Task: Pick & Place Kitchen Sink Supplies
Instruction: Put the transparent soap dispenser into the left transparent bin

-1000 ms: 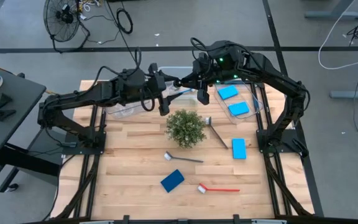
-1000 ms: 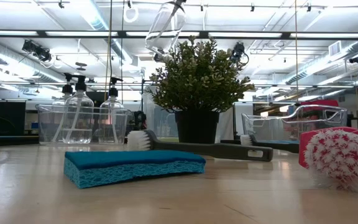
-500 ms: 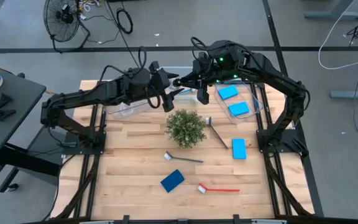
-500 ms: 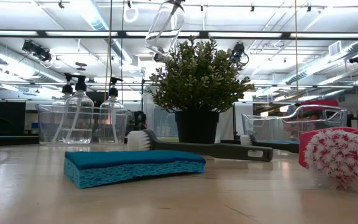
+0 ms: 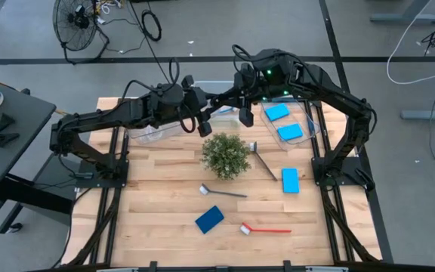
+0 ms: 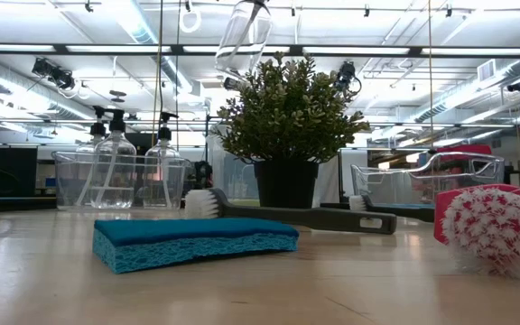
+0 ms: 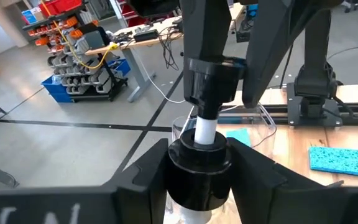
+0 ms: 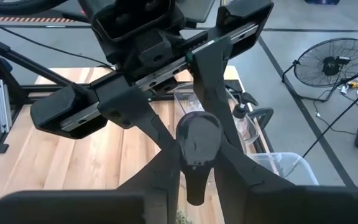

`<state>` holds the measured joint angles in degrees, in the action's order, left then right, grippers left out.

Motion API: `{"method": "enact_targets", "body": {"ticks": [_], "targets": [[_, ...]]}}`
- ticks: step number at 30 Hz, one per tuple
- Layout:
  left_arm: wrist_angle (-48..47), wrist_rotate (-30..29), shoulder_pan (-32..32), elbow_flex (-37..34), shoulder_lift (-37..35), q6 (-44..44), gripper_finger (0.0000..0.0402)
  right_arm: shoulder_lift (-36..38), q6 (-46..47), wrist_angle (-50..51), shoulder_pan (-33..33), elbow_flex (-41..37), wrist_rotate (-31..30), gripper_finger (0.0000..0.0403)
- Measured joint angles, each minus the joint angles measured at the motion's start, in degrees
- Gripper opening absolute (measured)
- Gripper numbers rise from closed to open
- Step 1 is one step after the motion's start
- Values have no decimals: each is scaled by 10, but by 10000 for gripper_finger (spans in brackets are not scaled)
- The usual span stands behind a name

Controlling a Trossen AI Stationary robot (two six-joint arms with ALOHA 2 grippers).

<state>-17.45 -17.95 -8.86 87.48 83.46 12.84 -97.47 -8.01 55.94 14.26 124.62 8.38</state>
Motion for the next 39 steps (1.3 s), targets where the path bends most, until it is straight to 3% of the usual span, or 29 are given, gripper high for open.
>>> {"method": "enact_targets", "body": {"ticks": [5, 11, 16, 20, 31, 39], "targets": [[-2, -1, 0, 0, -1, -2, 141, 0, 0, -10, 0, -1, 0, 110], [-19, -7, -1, 0, -2, -1, 141, 1, 0, -24, 0, -1, 0, 191], [-51, -51, -1, 0, -14, -4, 141, 11, 0, -45, 0, -1, 0, 261], [-67, -82, -1, 0, -37, -58, 141, 24, 0, -46, 0, -1, 0, 293], [-175, -164, -6, 0, -49, -154, 141, 30, -1, -51, -1, 0, 0, 298], [-141, -227, -10, -75, -61, -215, 141, 30, -11, -45, -1, 0, 0, 283]]}}
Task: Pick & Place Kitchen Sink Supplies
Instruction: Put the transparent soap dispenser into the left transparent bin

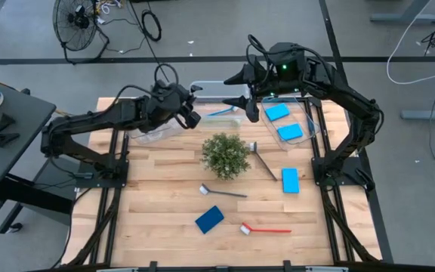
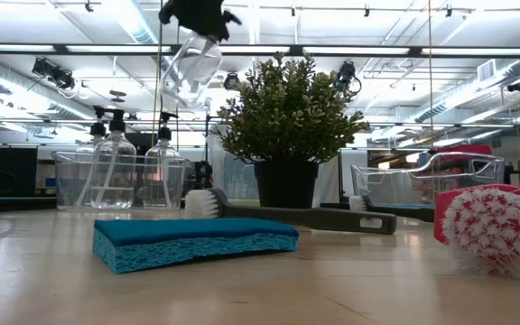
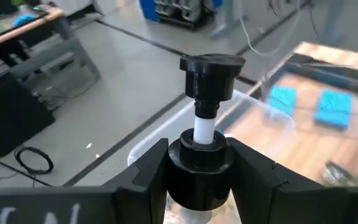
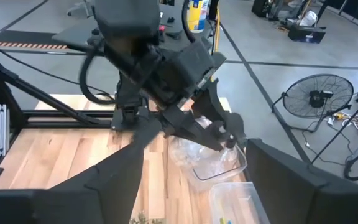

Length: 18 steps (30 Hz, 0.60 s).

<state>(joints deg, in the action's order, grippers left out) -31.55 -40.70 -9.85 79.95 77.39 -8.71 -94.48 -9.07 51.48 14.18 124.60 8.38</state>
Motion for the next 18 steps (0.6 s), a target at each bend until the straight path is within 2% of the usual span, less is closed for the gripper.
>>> {"method": "enact_targets", "body": {"ticks": [5, 18], "targets": [[72, -28, 0, -66, -12, -12, 141, 0, -7, 0, 0, 0, 0, 279], [257, -163, 0, -216, -38, -12, 141, 0, -9, 0, 0, 0, 0, 279]]}}
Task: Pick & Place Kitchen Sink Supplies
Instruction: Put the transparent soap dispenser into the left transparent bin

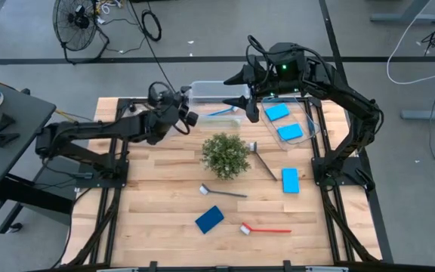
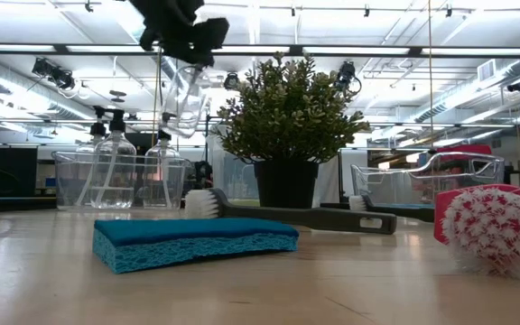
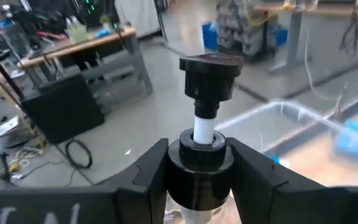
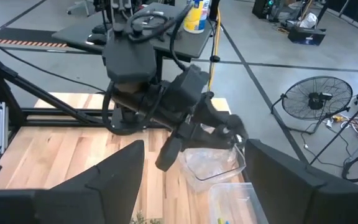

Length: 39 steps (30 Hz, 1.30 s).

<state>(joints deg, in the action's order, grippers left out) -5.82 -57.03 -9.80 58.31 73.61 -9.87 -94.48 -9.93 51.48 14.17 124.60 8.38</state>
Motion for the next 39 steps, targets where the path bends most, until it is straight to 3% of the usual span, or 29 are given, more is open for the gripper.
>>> {"method": "enact_targets", "body": {"ticks": [3, 9, 15, 39], "targets": [[25, -20, -3, -51, -17, 1, 142, 0, -1, -1, 0, 0, 0, 279], [161, -19, -11, -151, -43, 43, 141, 0, -2, -15, 1, 0, 0, 279], [260, -19, -23, -196, -45, 90, 145, 0, -2, -23, 1, 0, -4, 279], [258, 70, -100, -240, -44, 30, 147, 0, 4, -31, 1, 0, -35, 279]]}}
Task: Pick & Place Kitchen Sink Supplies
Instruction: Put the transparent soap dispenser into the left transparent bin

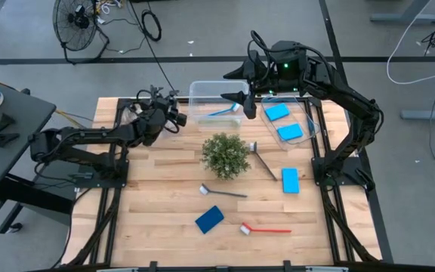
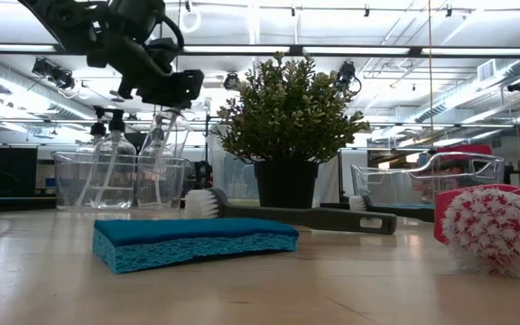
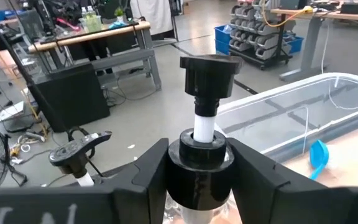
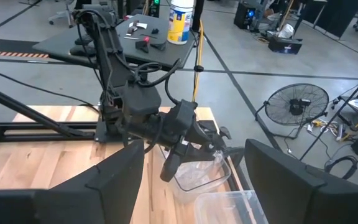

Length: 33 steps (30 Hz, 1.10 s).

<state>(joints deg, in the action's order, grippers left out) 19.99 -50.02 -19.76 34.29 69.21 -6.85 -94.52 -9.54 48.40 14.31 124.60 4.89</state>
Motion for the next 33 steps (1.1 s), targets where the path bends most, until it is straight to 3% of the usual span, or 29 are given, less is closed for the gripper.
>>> {"method": "enact_targets", "body": {"ticks": [15, 28, 33], "targets": [[1, 99, -55, 0, 2, -58, 154, 0, -6, 0, 0, 0, 0, 279], [-5, 98, -64, -1, 3, -78, 256, 0, -7, 0, 0, 0, 0, 279], [-4, 113, -64, -1, 3, -82, 267, 0, -7, 0, 0, 0, 0, 279]]}}
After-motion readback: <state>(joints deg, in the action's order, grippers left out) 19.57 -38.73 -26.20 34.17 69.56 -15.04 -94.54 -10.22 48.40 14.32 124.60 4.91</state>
